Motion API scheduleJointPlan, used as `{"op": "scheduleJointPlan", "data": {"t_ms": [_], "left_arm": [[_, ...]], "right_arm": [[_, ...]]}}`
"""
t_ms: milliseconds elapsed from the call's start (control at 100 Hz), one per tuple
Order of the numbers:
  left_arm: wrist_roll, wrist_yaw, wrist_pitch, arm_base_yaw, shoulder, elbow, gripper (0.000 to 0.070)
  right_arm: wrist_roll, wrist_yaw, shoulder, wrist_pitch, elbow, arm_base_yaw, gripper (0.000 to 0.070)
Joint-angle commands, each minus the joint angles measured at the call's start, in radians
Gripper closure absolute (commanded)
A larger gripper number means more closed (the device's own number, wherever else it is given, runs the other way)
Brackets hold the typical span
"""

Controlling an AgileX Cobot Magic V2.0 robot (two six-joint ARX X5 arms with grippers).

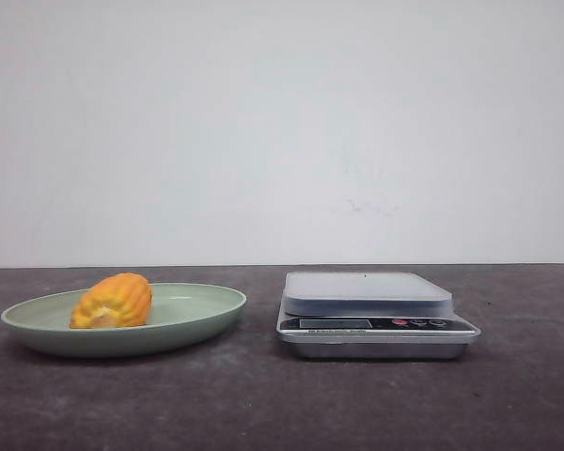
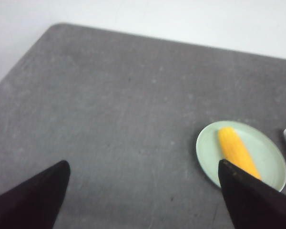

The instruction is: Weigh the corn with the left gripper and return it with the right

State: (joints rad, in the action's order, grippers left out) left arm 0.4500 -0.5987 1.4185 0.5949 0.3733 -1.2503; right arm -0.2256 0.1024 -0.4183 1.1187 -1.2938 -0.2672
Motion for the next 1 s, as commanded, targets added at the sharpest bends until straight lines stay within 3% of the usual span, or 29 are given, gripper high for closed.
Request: {"op": "scheduleJointPlan", "data": {"t_ms": [0,40,90,130,190,200,990], "left_arm": [[0.021,0.002,-0.034,0.006,-0.028,0.023,0.0112],[0.021,0.01,-0.053,0.006,-0.048,0.049,0.0133],[0.021,0.028,-0.073,0.007,-0.068,0.074,0.0235],[0.019,0.035,-0.082,0.008,-0.079,0.087,0.0379],[0.003,0.035,-0.087,0.008,-0.084,0.093,0.0667],[0.0,0.035,-0.088,0.008,-0.084,0.094,0.07],[-0.014,0.045,-0.106,0.008,-0.084,0.093,0.0683]], "right_arm": [[-0.025,0.0,0.048,0.003,0.034,-0.002,0.0099],[-0.026,0.0,0.08,0.006,0.062,-0.002,0.0118],[-0.03,-0.001,0.114,0.015,0.095,-0.002,0.0237],[-0.031,-0.001,0.132,0.021,0.117,-0.002,0.0391],[-0.031,0.0,0.149,0.027,0.143,-0.002,0.0677],[-0.03,0.0,0.15,0.028,0.146,-0.002,0.07],[-0.029,0.003,0.154,0.033,0.17,-0.002,0.0691]]}}
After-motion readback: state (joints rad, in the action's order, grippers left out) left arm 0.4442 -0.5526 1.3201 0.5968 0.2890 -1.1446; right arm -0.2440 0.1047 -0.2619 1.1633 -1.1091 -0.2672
